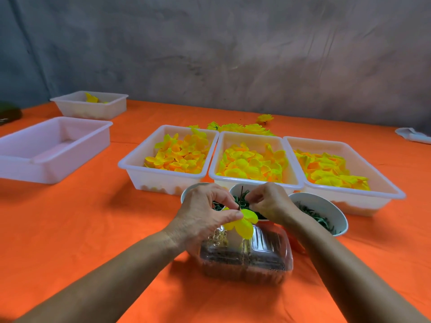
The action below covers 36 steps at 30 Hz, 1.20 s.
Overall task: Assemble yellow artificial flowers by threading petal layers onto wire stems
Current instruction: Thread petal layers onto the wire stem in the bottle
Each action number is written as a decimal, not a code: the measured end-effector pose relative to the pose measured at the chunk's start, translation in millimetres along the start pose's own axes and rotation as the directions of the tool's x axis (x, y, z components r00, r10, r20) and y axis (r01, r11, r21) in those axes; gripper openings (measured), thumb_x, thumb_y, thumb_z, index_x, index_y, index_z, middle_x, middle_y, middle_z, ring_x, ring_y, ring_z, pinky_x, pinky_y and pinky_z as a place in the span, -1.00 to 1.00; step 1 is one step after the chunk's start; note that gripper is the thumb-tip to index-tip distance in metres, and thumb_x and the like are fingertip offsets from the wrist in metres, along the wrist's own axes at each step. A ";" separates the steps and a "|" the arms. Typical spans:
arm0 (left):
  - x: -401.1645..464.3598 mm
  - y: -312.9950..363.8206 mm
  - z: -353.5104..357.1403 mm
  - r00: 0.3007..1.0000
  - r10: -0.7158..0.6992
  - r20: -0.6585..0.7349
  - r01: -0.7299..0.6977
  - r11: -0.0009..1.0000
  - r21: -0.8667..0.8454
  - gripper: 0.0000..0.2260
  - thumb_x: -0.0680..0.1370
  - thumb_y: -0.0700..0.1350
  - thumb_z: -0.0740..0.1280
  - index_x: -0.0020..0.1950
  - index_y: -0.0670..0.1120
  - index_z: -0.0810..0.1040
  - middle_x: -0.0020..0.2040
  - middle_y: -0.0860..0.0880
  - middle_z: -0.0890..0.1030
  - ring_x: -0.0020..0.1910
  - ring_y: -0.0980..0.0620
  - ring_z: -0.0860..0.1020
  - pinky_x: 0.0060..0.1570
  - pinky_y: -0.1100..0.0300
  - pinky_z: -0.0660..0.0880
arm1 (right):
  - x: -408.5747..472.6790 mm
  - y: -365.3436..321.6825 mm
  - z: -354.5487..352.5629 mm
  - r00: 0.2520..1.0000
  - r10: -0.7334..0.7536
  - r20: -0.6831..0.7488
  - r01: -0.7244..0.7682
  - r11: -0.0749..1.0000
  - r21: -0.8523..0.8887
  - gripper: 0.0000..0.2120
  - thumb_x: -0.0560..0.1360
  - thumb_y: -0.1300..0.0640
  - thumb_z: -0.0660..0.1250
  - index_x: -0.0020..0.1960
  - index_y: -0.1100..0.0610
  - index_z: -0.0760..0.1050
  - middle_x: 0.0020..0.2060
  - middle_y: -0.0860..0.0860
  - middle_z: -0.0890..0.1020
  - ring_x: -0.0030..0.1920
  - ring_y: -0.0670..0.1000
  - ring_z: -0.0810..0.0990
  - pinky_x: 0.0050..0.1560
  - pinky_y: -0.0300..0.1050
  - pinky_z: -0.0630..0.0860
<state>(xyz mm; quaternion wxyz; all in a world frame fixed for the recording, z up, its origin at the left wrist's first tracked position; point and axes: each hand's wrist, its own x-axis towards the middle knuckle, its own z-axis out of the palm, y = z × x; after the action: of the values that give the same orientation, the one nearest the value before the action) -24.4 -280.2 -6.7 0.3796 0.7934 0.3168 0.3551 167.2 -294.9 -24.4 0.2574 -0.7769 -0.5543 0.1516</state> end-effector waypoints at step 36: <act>1.4 -9.1 2.6 0.997 -0.064 0.053 0.074 0.975 -0.211 -0.85 0.31 -0.20 0.56 -0.32 0.01 0.66 -0.20 -0.09 0.65 -0.23 0.05 0.59 -0.07 -0.07 0.56 | -33.6 -8.3 -10.0 0.998 0.050 0.029 -0.045 0.368 0.929 -0.87 0.42 0.45 0.34 -0.10 0.28 0.60 -0.29 0.17 0.69 -0.29 0.03 0.69 -0.30 -0.28 0.57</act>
<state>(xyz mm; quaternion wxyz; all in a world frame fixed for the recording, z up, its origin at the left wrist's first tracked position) -23.6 -275.5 -15.0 0.4815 0.7446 0.2955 0.3555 154.5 -326.7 -13.2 0.6459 -0.5144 -0.3502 0.4422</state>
